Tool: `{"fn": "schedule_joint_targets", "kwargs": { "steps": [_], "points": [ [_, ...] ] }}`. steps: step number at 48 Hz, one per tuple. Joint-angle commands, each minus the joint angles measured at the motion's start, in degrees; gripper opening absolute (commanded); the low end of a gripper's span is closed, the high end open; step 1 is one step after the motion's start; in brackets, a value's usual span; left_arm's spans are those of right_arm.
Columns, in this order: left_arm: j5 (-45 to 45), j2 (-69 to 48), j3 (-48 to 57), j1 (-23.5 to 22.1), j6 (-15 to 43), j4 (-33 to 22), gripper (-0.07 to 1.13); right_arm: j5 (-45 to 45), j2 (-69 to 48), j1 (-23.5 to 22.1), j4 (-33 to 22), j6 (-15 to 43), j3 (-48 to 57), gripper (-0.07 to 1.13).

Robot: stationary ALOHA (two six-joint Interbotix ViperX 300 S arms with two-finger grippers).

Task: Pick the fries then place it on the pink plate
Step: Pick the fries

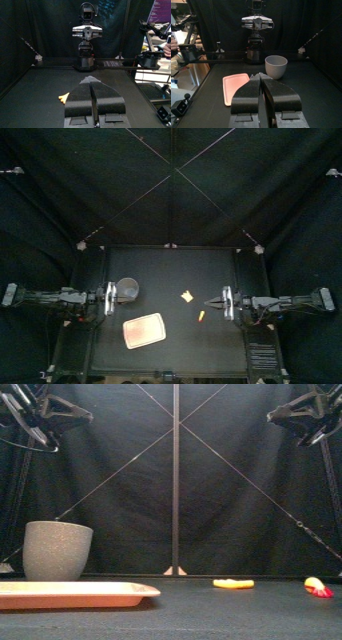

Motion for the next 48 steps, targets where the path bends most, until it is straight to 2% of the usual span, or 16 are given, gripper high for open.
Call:
{"fn": "schedule_joint_targets", "kwargs": {
  "steps": [1, 10, 17, 23, 33, 37, 43, 48],
  "points": [
    [-0.35, 0.70, -1.58, 1.14, 0.09, 0.00, -0.01, -0.44, 1.85, -3.69, 1.41, 1.05, -0.79, 0.10],
    [-0.35, 0.79, -1.49, 1.05, 0.00, 0.09, 0.00, 0.97, 9.84, -11.95, 8.09, 1.76, -2.90, 0.12],
    [-0.35, 0.88, -1.32, 1.32, 0.09, 0.00, 0.00, 6.24, 17.40, -15.64, 9.58, 1.67, -7.21, 0.23],
    [-0.35, 0.79, -0.88, 1.76, 0.09, 0.00, 0.00, 10.37, 22.15, -16.35, 8.96, 1.49, -10.46, 0.43],
    [-0.35, 0.88, -0.62, 2.55, 0.09, 0.09, 0.00, 14.68, 26.46, -17.84, 9.32, 1.85, -13.80, 0.94],
    [-0.44, 0.79, -0.53, 3.08, 0.09, 0.09, 0.00, 16.17, 27.33, -18.63, 9.76, 1.85, -14.59, 1.06],
    [-0.35, 0.79, -0.44, 3.78, 0.09, 0.09, 0.00, 18.28, 29.36, -19.07, 9.84, 1.85, -15.56, 1.05],
    [-0.35, 0.79, -0.26, 4.22, 0.09, 0.00, 0.00, 23.64, 32.08, -19.16, 11.78, 2.55, -17.31, 1.05]
  ]
}}
